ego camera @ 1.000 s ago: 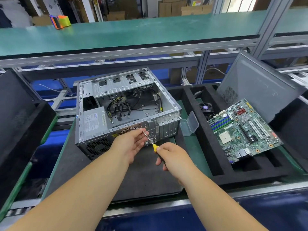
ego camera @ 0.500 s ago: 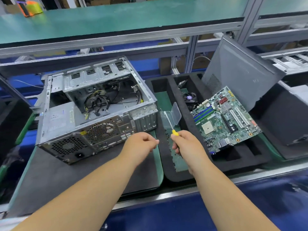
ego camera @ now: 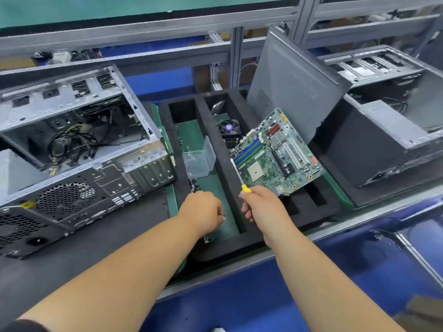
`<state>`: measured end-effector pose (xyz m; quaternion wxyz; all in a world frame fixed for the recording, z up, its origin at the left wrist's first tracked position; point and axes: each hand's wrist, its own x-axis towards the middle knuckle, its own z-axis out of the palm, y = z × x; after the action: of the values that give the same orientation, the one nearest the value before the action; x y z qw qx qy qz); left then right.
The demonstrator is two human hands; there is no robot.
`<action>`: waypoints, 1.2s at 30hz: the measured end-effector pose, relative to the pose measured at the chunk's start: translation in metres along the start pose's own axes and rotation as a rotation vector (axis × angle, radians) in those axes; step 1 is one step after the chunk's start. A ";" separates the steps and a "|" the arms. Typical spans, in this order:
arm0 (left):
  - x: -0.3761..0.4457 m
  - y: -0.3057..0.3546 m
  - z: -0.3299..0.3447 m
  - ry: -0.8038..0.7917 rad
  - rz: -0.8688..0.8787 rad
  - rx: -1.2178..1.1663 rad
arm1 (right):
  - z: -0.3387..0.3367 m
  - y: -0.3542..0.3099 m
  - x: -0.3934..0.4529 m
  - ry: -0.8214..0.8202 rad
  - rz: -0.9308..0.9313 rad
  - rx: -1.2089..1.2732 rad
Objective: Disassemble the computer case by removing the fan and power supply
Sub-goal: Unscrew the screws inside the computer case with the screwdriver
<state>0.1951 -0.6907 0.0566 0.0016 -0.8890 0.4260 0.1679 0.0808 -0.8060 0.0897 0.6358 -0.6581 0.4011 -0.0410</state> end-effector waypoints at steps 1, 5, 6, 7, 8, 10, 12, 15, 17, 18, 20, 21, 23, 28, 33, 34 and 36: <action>0.001 0.001 0.001 -0.010 -0.002 0.000 | -0.003 0.001 0.000 0.005 0.005 0.007; 0.001 0.003 0.000 -0.008 -0.006 0.000 | -0.007 0.001 -0.002 0.001 0.006 0.029; 0.000 0.003 -0.001 -0.006 -0.005 -0.010 | -0.006 0.000 -0.002 -0.004 0.003 0.034; -0.002 0.002 -0.003 -0.004 -0.002 -0.024 | -0.005 0.000 -0.003 -0.010 -0.002 0.036; -0.005 0.001 -0.006 0.000 0.003 -0.043 | -0.004 -0.002 -0.004 -0.016 -0.007 0.036; -0.013 -0.002 -0.013 0.027 0.023 -0.094 | 0.000 -0.006 -0.006 -0.028 -0.021 0.032; -0.025 -0.007 -0.024 0.082 0.043 -0.147 | 0.006 -0.012 -0.009 -0.050 -0.040 0.019; -0.048 -0.021 -0.044 0.183 0.069 -0.174 | 0.021 -0.025 -0.016 -0.096 -0.068 0.007; -0.067 -0.033 -0.056 0.264 0.082 -0.181 | 0.036 -0.034 -0.025 -0.132 -0.099 -0.002; -0.076 -0.040 -0.061 0.305 0.083 -0.181 | 0.044 -0.038 -0.029 -0.149 -0.117 -0.004; -0.097 -0.055 -0.071 0.375 0.080 -0.164 | 0.061 -0.045 -0.040 -0.186 -0.147 -0.009; -0.108 -0.063 -0.076 0.412 0.080 -0.151 | 0.071 -0.048 -0.046 -0.206 -0.162 -0.017; -0.131 -0.080 -0.085 0.499 0.080 -0.139 | 0.090 -0.054 -0.059 -0.242 -0.186 -0.039; -0.183 -0.128 -0.097 0.632 0.018 -0.157 | 0.141 -0.063 -0.091 -0.322 -0.209 -0.073; -0.224 -0.182 -0.097 0.670 -0.084 -0.188 | 0.193 -0.069 -0.121 -0.354 -0.197 -0.115; -0.230 -0.192 -0.097 0.667 -0.101 -0.197 | 0.203 -0.070 -0.126 -0.363 -0.199 -0.124; -0.241 -0.211 -0.095 0.668 -0.119 -0.229 | 0.221 -0.070 -0.136 -0.375 -0.201 -0.147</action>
<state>0.2434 -0.3874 0.1891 -0.2278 -0.9125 0.3288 -0.0859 0.1473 -0.5590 0.1713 0.6424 -0.7354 0.2102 0.0482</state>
